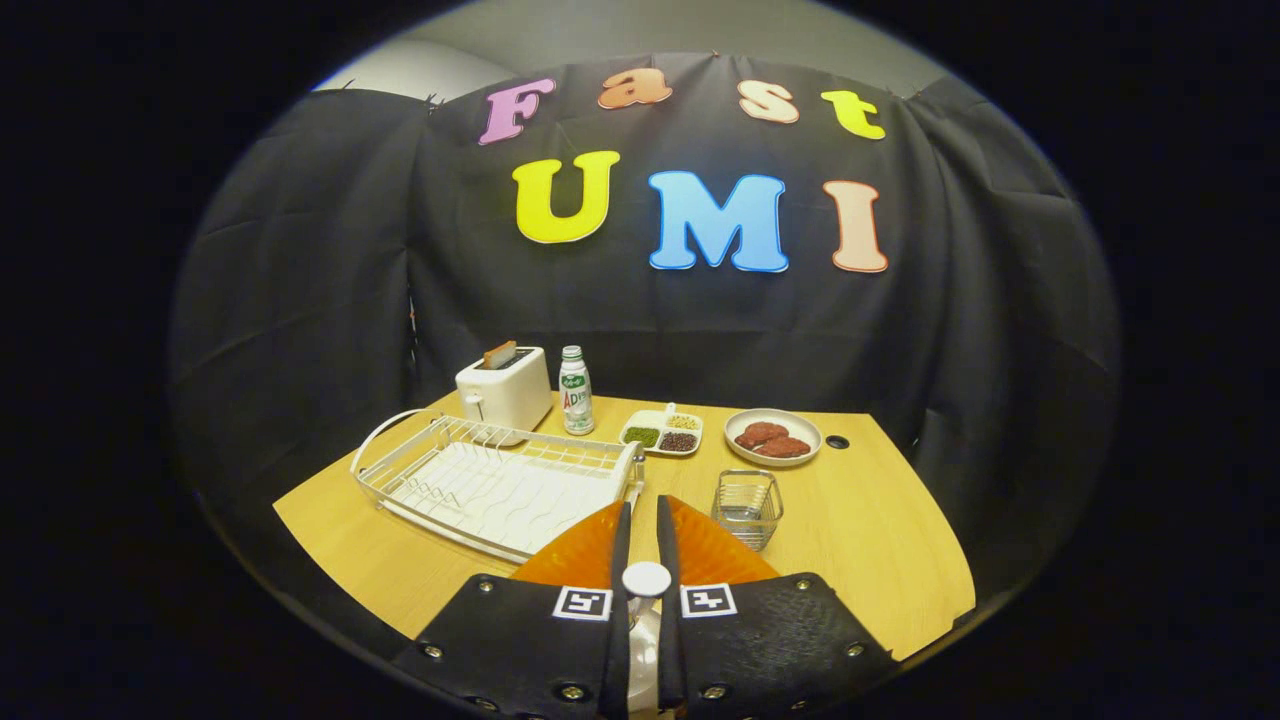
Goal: Take the plate from the dish rack, then take the spoon from the basket and place it into the plate.
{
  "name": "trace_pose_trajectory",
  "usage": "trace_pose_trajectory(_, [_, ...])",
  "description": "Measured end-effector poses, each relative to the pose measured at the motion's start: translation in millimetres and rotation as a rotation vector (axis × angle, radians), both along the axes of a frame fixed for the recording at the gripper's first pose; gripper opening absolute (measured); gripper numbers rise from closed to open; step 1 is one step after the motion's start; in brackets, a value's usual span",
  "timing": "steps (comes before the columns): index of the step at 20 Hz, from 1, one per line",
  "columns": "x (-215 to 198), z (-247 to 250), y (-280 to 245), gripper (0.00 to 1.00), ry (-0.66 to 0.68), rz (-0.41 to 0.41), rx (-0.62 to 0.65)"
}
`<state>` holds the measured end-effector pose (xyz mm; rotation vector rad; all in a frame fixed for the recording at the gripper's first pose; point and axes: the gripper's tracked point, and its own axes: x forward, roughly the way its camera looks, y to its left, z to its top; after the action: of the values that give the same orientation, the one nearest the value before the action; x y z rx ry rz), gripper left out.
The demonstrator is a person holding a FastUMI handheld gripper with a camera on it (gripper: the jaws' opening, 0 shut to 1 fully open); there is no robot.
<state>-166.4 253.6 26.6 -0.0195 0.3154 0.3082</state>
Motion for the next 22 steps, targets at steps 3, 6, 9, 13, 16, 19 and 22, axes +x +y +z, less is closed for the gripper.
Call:
trace_pose_trajectory(3, [1, -18, 20, 0.11, 0.027, 0.036, -0.008])
trace_pose_trajectory(6, [4, -40, 37, 0.11, 0.068, 0.061, -0.025])
trace_pose_trajectory(9, [6, -49, 56, 0.11, 0.089, 0.101, -0.012])
trace_pose_trajectory(13, [6, -64, 79, 0.11, 0.106, 0.154, -0.009])
trace_pose_trajectory(16, [3, -71, 91, 0.11, 0.108, 0.186, 0.005])
trace_pose_trajectory(19, [0, -74, 100, 0.15, 0.111, 0.225, 0.057])
trace_pose_trajectory(22, [-2, -76, 90, 0.20, 0.117, 0.238, 0.062])
